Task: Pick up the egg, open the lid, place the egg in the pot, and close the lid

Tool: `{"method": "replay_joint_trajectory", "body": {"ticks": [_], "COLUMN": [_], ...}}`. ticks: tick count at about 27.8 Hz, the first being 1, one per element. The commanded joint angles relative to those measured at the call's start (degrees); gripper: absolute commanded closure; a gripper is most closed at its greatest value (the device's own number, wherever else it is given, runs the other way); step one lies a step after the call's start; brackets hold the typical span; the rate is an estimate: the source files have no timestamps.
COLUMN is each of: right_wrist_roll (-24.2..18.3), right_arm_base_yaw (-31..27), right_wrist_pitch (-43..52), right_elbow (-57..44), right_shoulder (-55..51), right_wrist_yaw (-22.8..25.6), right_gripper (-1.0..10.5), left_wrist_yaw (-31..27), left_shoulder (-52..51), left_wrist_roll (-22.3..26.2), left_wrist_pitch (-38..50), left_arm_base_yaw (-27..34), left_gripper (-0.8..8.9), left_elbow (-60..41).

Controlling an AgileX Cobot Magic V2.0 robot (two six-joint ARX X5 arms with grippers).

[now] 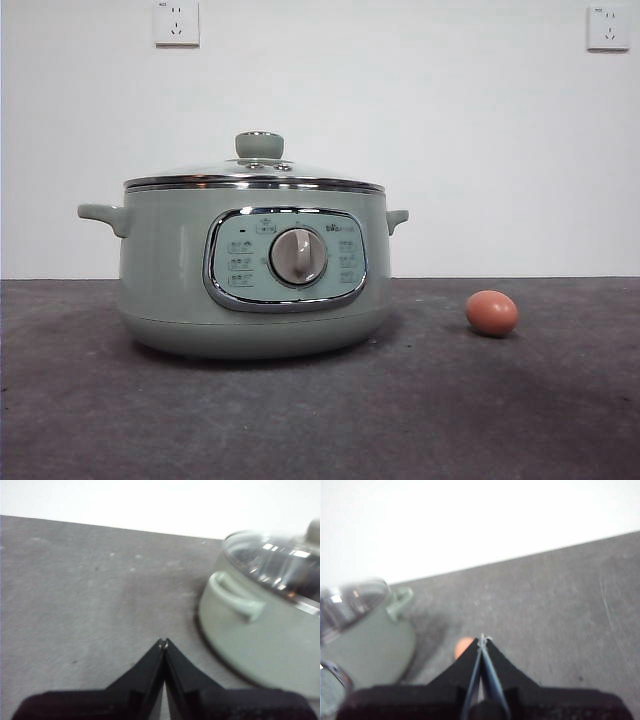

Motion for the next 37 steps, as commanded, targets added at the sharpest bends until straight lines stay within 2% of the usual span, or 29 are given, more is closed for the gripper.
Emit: {"method": "replay_joint_trajectory", "body": {"ticks": [1, 6, 9, 16, 24, 30, 37], "right_wrist_roll": [2.3, 2.2, 0.8, -7.9, -16.3, -19.4, -19.4], "right_arm_base_yaw": [0.0, 0.0, 0.0, 0.0, 0.0, 0.0, 0.0], "right_wrist_pitch": [0.2, -2.3, -6.8, -20.3, -37.6, -43.1, -43.5], "right_elbow": [2.8, 10.5, 17.0, 34.4, 50.6, 54.8, 55.1], "right_shoulder": [2.1, 8.2, 13.2, 25.1, 36.4, 40.0, 40.3], "right_wrist_yaw": [0.1, -1.4, -2.4, -7.2, -10.6, -14.0, -14.4], "right_gripper": [9.6, 9.6, 9.6, 9.6, 9.6, 9.6, 9.4], "left_wrist_yaw": [2.2, 4.0, 7.5, 15.0, 21.3, 21.3, 21.5], "left_shoulder": [2.5, 9.2, 13.8, 22.9, 28.2, 28.7, 29.1], "left_wrist_roll": [-2.5, -2.1, -1.0, 1.0, 6.2, 9.2, 9.2], "left_wrist_pitch": [-0.2, -2.7, -4.7, -11.5, -23.7, -29.2, -30.2], "left_arm_base_yaw": [0.2, 0.1, 0.1, 0.1, 0.1, 0.1, 0.1], "left_gripper": [8.19, 8.19, 8.19, 8.19, 8.19, 8.19, 8.13], "left_elbow": [3.7, 12.2, 17.9, 30.5, 42.9, 46.4, 46.4]}}
